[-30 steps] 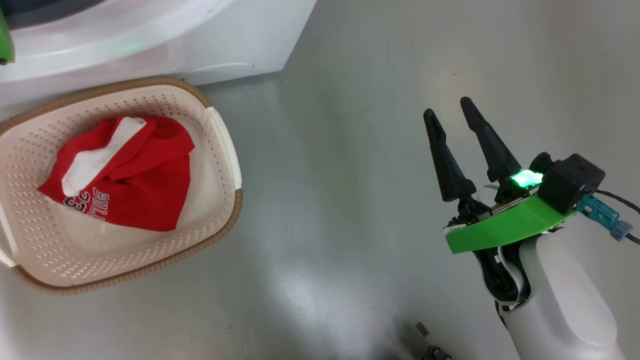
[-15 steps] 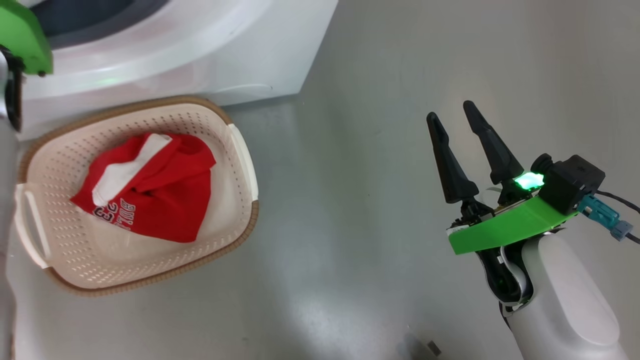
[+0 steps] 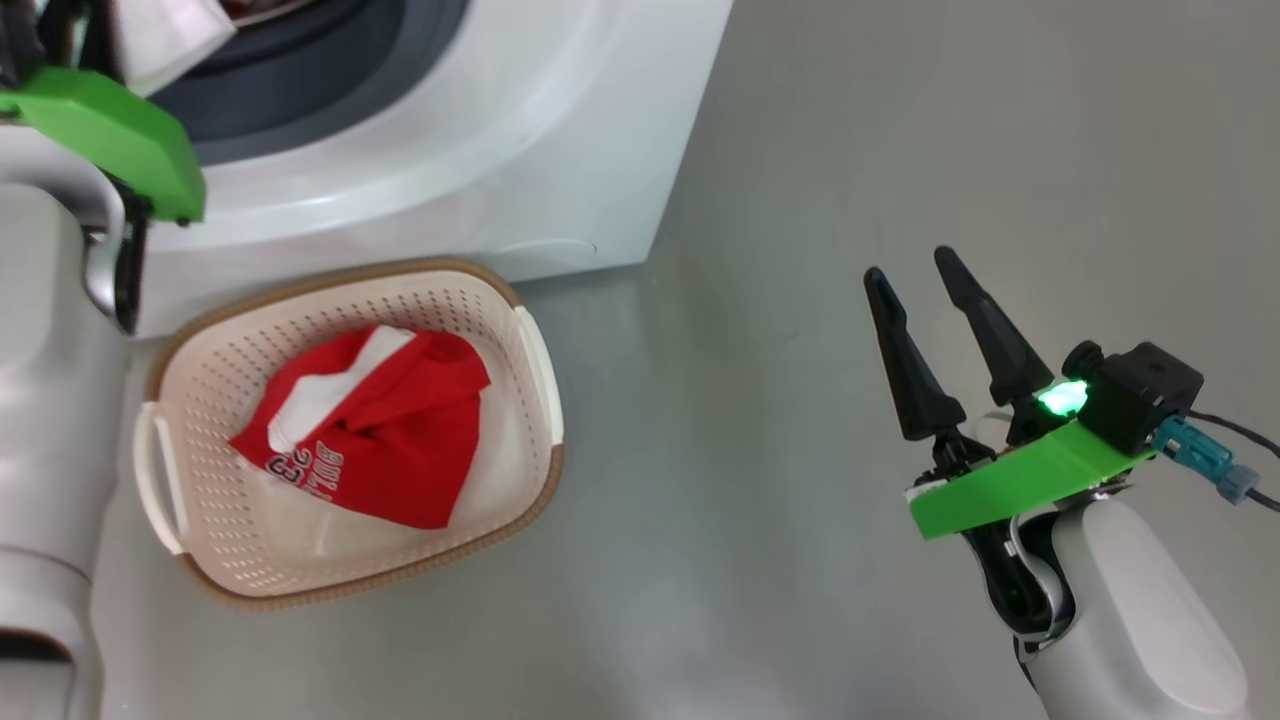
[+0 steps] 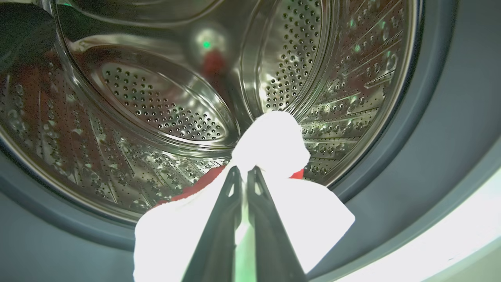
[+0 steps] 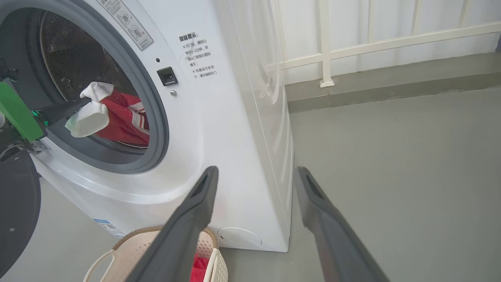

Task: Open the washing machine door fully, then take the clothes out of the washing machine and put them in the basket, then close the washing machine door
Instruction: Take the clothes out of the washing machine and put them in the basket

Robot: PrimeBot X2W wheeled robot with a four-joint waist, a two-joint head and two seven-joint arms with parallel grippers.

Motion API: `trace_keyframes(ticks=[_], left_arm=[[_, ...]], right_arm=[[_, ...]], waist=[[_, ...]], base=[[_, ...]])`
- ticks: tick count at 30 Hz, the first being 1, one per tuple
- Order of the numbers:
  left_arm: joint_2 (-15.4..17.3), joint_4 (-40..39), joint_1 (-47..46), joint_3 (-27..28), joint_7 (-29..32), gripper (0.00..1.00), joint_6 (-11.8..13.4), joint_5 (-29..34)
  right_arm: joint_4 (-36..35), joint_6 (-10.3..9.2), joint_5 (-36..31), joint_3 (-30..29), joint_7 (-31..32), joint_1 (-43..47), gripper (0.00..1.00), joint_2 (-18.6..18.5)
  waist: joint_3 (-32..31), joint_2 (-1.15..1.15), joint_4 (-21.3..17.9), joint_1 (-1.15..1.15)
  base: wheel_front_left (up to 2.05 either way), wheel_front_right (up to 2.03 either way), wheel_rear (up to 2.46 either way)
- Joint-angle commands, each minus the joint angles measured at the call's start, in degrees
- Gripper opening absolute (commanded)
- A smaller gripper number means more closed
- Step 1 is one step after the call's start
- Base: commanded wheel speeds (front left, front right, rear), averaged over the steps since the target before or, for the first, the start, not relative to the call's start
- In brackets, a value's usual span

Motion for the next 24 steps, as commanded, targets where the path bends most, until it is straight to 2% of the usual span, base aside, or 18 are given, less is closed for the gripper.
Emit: trace_keyframes(ticks=[1,14,24], left_arm=[[2.4,-3.6,1.4,0.9,-0.7,0.00,-0.2,-0.6],[4.3,-26.3,19.5,2.2,-0.5,0.00,1.2,-2.5],[8.2,-52.9,35.0,2.4,6.4,0.00,5.8,-3.6]], right_arm=[[-1.0,0.09,0.2,1.2,-0.3,1.6,1.00,-0.4],[0.0,0.09,0.9,1.2,-0.3,4.6,1.00,-1.5],[0.2,0.09,1.3,1.1,-0.3,6.1,1.00,-2.5]], waist=[[-2.6,0.00,1.7,0.00],[-8.8,0.00,5.0,0.00],[-10.9,0.00,7.3,0.00]], base=[[0.00,0.00,0.00],[0.00,0.00,0.00],[0.00,0.00,0.00]])
